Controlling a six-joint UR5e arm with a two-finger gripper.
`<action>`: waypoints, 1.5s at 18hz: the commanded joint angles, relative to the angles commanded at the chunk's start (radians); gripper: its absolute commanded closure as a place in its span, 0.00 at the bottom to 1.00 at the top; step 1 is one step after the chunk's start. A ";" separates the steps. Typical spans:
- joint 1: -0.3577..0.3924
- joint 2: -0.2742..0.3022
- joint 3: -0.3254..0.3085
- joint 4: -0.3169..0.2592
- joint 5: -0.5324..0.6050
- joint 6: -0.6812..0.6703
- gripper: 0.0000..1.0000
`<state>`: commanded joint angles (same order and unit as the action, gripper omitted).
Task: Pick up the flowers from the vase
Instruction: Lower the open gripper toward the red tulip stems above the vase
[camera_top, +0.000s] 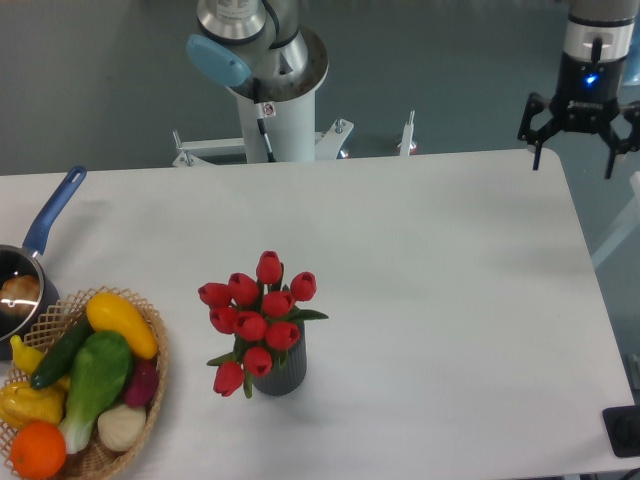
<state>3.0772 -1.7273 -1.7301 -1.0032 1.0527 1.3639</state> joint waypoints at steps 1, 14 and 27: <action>-0.002 0.006 -0.006 0.000 -0.038 -0.032 0.00; -0.247 0.000 -0.017 0.003 -0.164 -0.100 0.00; -0.379 -0.021 -0.049 -0.005 -0.240 -0.092 0.00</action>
<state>2.6983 -1.7487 -1.7794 -1.0078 0.8130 1.2717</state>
